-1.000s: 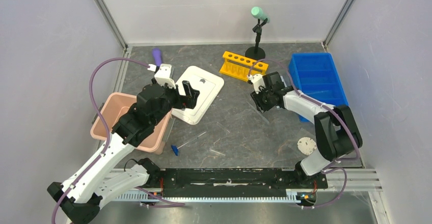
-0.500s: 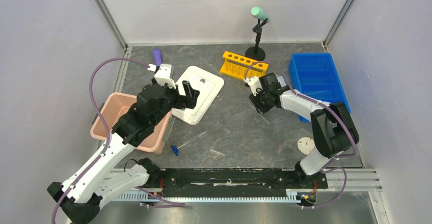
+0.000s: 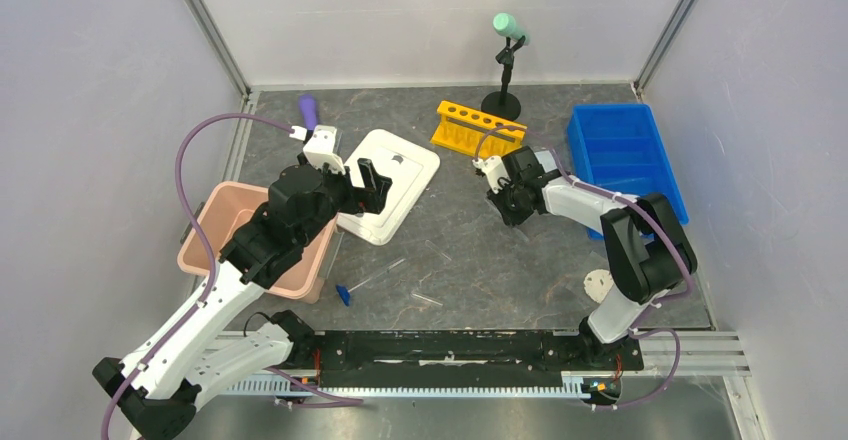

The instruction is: Organize the chemistry lab equipment

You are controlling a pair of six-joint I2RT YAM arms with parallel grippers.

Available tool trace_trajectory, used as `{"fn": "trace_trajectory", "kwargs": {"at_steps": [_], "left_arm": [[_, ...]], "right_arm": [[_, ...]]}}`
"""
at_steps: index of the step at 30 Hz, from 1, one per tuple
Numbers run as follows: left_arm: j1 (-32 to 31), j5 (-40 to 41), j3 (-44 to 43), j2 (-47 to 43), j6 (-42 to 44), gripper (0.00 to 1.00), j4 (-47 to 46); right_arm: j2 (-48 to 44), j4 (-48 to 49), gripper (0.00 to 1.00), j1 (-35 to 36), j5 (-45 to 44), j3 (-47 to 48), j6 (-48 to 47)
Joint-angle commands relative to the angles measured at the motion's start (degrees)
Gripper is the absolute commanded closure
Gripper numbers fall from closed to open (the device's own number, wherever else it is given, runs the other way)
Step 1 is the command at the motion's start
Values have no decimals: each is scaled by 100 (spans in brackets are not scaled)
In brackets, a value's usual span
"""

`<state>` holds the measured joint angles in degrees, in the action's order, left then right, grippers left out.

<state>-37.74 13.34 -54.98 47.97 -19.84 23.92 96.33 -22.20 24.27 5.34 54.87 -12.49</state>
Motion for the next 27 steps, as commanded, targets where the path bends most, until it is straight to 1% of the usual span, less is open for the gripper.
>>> {"fn": "trace_trajectory", "kwargs": {"at_steps": [1, 4, 9, 14, 18, 21, 23, 27], "left_arm": [[-15, -4, -13, -50, 120, 0, -132], [-14, 4, -13, -49, 123, 0, -133], [-14, 3, -13, -42, 120, 0, -133], [-14, 4, -13, -49, 121, 0, -133], [-14, -7, -13, -51, 111, 0, -134], [-14, -14, -13, -51, 106, 0, -133], [-14, -20, -13, -52, 103, 0, -133], [-15, -20, -4, -62, 95, 0, -136]], "right_arm": [[-28, 31, 87, 18, 44, 186, 92], [-118, 12, 93, 24, 178, 224, 164], [-452, -41, 100, 25, 353, 321, 334], [-808, -47, 100, 4, 149, 562, 749], [-1039, 60, 100, -124, -296, 755, 1176], [-1251, 288, 100, -435, -499, 743, 1640], [-1436, 541, 100, -788, -499, 616, 2049], [-1994, 1532, 100, -1695, -481, -92, 2981]]}}
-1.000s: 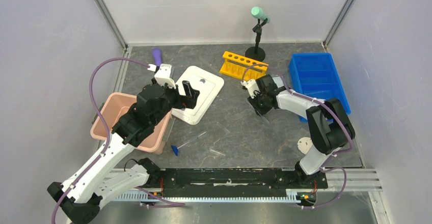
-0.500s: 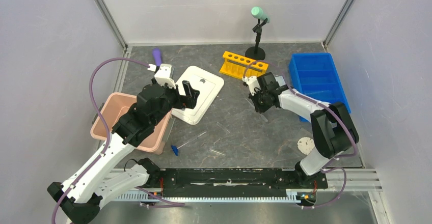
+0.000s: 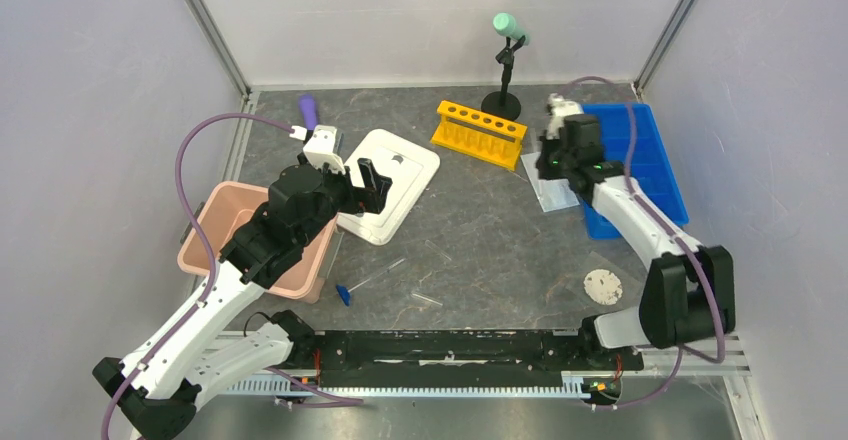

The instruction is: Organize the chemistry lab equipment

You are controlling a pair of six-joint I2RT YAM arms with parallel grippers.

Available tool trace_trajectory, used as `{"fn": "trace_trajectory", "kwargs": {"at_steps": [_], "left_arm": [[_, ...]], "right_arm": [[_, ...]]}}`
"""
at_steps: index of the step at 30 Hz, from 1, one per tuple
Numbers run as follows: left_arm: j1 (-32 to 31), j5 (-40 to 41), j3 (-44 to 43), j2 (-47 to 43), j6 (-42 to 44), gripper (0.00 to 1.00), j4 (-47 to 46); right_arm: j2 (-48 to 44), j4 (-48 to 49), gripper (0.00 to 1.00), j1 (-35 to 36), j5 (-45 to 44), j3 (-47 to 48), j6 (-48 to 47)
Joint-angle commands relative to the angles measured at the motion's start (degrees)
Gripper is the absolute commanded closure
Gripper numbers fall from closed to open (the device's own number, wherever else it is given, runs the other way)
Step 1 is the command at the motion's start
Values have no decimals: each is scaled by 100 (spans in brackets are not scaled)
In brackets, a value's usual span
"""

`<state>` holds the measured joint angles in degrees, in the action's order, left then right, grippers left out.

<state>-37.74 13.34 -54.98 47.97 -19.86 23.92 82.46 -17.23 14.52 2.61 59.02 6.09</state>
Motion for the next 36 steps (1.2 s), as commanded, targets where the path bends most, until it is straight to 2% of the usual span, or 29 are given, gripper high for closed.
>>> {"fn": "trace_trajectory", "kwargs": {"at_steps": [1, 7, 14, 18, 28, 36], "left_arm": [[-15, -29, -4, -65, 96, 0, -133], [-14, -62, -4, -42, 79, 0, -133], [-14, -57, -4, -57, 87, 0, -133], [-14, -53, 5, -66, 87, 0, -133], [-14, -58, 4, -87, 87, 0, -133], [-15, -50, 12, -106, 87, 0, -133]], "right_arm": [[-704, 1242, 100, -884, -226, -691, 1370], [-1038, 1675, 100, -1632, -905, -1232, 2418], [-1429, 2353, 100, -2368, -1751, -2136, 4405], [-1607, 3085, 100, -2613, -1939, -2630, 5145], [-1300, 3117, 100, -3155, -2096, -2727, 5839], [-852, 3220, 100, -3262, -2149, -2680, 6204]]}}
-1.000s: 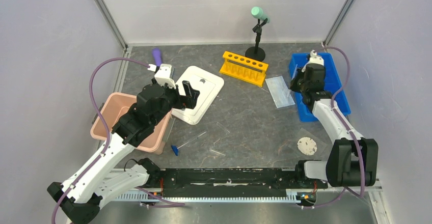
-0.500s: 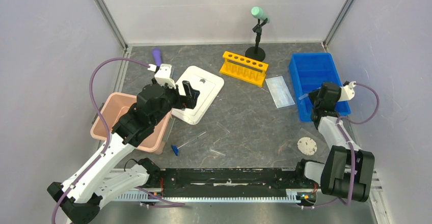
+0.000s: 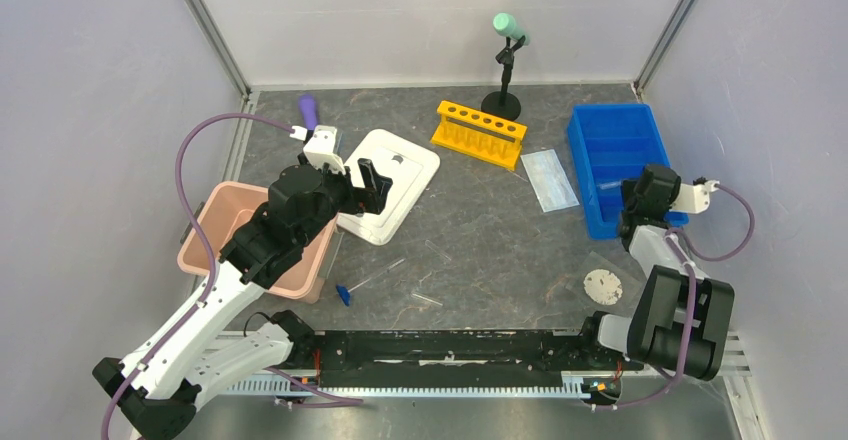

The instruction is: Organize the chemistry lab equipment

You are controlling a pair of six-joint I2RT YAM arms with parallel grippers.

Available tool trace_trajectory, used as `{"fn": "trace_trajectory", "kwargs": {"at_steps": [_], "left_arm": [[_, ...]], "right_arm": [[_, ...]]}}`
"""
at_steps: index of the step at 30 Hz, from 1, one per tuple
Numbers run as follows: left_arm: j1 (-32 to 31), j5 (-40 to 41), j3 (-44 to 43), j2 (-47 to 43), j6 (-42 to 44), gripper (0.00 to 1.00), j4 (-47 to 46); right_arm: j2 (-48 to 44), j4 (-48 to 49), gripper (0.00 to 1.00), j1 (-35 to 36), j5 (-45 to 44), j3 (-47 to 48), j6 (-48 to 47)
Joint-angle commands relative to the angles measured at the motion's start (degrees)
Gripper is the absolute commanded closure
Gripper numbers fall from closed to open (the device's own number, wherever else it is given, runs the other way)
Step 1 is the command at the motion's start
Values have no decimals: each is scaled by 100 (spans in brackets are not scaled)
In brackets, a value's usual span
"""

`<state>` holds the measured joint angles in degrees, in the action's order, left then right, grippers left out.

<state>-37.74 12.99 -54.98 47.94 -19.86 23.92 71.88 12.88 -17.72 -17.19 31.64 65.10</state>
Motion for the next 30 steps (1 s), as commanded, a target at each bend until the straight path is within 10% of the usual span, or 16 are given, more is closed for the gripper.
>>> {"fn": "trace_trajectory", "kwargs": {"at_steps": [1, 22, 30], "left_arm": [[-14, -4, 14, -101, 87, 0, -133], [-17, 17, 13, -93, 92, 0, -133], [-14, 13, 9, -85, 96, 0, -133]], "right_arm": [[267, 213, 100, -60, -124, 69, 337], [206, 29, 72, -296, 610, 421, -459], [316, -7, 70, -296, 2315, 1111, -2334]]}}
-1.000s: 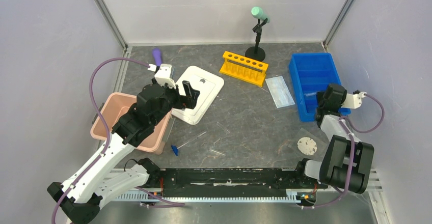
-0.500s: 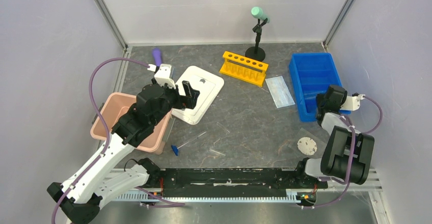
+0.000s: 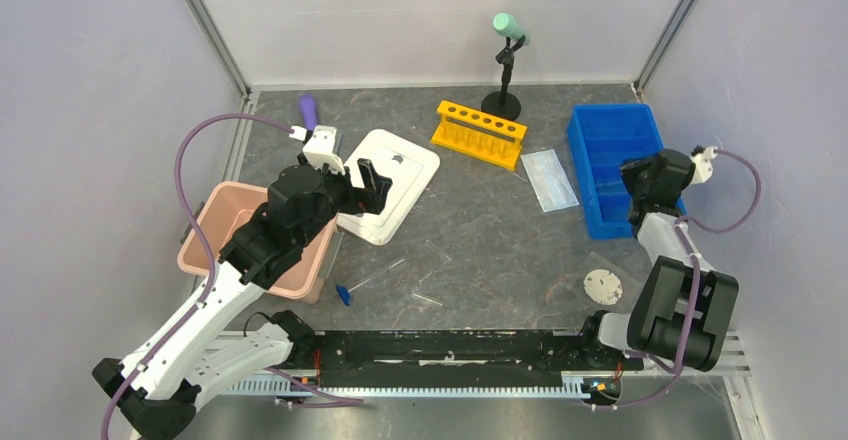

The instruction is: Organize the chemistry lab equipment

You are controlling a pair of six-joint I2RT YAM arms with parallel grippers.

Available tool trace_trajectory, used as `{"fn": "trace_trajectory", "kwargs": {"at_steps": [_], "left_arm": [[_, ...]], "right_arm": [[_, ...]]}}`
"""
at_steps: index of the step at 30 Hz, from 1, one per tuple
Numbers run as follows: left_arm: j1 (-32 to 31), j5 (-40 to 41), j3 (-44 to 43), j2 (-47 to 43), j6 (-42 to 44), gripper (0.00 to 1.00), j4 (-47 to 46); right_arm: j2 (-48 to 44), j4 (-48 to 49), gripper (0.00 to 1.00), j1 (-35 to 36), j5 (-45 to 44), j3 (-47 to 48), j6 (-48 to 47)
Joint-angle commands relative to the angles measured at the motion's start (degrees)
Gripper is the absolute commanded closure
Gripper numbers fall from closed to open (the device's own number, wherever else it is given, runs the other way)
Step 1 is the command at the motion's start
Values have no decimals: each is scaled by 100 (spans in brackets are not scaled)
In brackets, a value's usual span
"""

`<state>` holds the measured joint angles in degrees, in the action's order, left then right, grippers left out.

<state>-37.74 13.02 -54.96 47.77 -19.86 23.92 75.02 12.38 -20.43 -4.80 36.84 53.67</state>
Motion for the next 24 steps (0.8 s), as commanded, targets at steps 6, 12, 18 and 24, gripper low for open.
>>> {"fn": "trace_trajectory", "kwargs": {"at_steps": [6, 12, 18, 24], "left_arm": [[-14, 51, 4, -68, 121, 0, -129], [-12, 29, 2, -14, 122, 0, -128], [-14, -30, 3, 12, 84, 0, -133], [-15, -507, -211, 203, -193, 0, 70]], "right_arm": [[-368, -465, 69, 198, 1861, 634, -2379], [-1012, -758, 65, 1139, 1517, 190, -3208], [-1141, -883, 59, 2009, 1485, -103, -3724], [-672, -1833, 43, 2905, 861, 323, -4732]]}}
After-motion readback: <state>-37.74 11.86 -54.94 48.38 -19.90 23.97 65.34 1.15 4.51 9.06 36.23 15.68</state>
